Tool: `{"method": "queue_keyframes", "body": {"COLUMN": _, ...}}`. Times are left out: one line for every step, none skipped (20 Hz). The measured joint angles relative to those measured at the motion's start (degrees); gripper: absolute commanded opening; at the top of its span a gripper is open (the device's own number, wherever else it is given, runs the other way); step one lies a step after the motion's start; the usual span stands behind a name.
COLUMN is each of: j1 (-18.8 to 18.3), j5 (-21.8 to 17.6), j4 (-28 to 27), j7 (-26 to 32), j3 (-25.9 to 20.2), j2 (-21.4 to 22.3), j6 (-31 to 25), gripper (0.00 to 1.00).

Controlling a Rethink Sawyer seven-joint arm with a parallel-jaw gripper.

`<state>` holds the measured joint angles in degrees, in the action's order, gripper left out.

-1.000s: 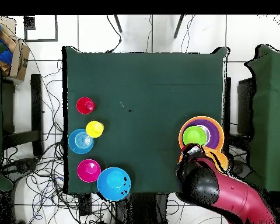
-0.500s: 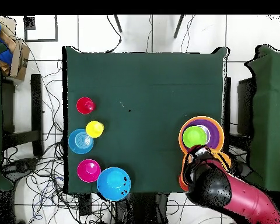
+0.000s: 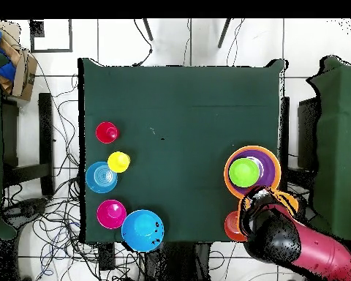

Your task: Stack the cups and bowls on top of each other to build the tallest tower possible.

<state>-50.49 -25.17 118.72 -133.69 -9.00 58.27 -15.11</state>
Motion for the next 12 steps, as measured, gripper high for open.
{"method": "queue_keyframes", "body": {"j1": -0.34, "j5": -0.58, "j4": -0.13, "j7": 0.0, "j3": -0.19, "j2": -0.22, "j6": 0.0, "gripper": 0.0}}
{"method": "queue_keyframes", "body": {"j1": -0.85, "j5": -1.4, "j4": -0.36, "j7": 0.0, "j3": -0.47, "j2": -0.64, "j6": 0.01, "gripper": 0.0}}
{"method": "queue_keyframes", "body": {"j1": -1.22, "j5": -1.98, "j4": -0.55, "j7": 0.0, "j3": -0.66, "j2": -1.05, "j6": 0.01, "gripper": 0.0}}
{"method": "queue_keyframes", "body": {"j1": -1.56, "j5": -2.51, "j4": -0.75, "j7": 0.0, "j3": -0.88, "j2": -1.44, "j6": 0.01, "gripper": 0.0}}
{"method": "queue_keyframes", "body": {"j1": -2.1, "j5": -3.42, "j4": -1.08, "j7": 0.0, "j3": -1.32, "j2": -2.07, "j6": 0.01, "gripper": 0.0}}
{"method": "queue_keyframes", "body": {"j1": -2.31, "j5": -3.84, "j4": -1.21, "j7": 0.0, "j3": -1.53, "j2": -2.32, "j6": 0.0, "gripper": 0.0}}
{"method": "queue_keyframes", "body": {"j1": -2.36, "j5": -4.2, "j4": -1.36, "j7": 0.0, "j3": -1.67, "j2": -2.53, "j6": 0.0, "gripper": 0.0}}
{"method": "queue_keyframes", "body": {"j1": -2.42, "j5": -4.56, "j4": -1.5, "j7": 0.0, "j3": -1.81, "j2": -2.73, "j6": 0.01, "gripper": 0.0}}
{"method": "queue_keyframes", "body": {"j1": -2.47, "j5": -4.93, "j4": -1.64, "j7": 0.0, "j3": -1.94, "j2": -2.94, "j6": 0.01, "gripper": 0.0}}
{"method": "queue_keyframes", "body": {"j1": -2.52, "j5": -5.29, "j4": -1.79, "j7": 0.0, "j3": -2.08, "j2": -3.15, "j6": 0.01, "gripper": 0.0}}
{"method": "queue_keyframes", "body": {"j1": -2.51, "j5": -5.55, "j4": -1.89, "j7": 0.0, "j3": -2.14, "j2": -3.34, "j6": 0.01, "gripper": 0.0}}
{"method": "queue_keyframes", "body": {"j1": -2.5, "j5": -5.93, "j4": -2.08, "j7": 0.0, "j3": -2.25, "j2": -3.73, "j6": 0.0, "gripper": 0.0}}
